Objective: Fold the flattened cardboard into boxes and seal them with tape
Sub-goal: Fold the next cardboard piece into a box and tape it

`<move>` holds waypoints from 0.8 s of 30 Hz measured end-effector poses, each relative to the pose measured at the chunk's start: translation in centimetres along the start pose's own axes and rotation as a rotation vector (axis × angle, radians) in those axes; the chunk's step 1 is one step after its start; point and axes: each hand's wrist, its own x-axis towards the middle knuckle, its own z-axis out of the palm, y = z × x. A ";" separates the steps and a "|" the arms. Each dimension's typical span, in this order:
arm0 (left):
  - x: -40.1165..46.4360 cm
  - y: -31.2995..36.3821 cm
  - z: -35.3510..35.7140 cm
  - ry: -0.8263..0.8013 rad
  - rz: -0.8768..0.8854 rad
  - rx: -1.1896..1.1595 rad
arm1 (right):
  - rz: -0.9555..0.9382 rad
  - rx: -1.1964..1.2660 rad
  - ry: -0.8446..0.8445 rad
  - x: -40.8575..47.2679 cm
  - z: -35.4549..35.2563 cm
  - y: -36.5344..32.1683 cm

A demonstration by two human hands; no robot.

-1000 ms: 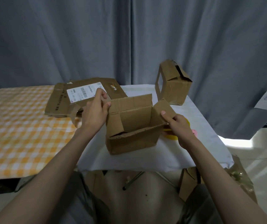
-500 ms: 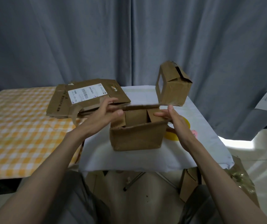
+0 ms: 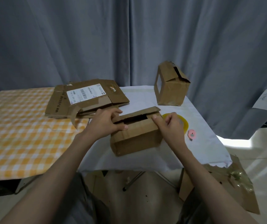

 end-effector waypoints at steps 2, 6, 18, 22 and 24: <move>-0.2 0.6 -0.1 0.014 -0.011 0.062 | 0.015 0.045 0.024 0.1 -0.2 -0.1; -0.8 1.7 1.1 -0.035 -0.025 -0.055 | 0.211 0.228 -0.289 -0.5 0.1 -1.3; 3.8 3.4 4.0 -0.189 0.087 -0.429 | 0.120 0.202 -0.171 3.8 2.7 -2.1; 9.7 3.6 4.1 -0.055 0.108 -0.411 | 0.101 0.197 -0.127 9.3 3.8 -2.7; 13.0 3.2 4.5 -0.048 0.129 -0.399 | 0.059 0.100 -0.141 12.2 4.5 -2.5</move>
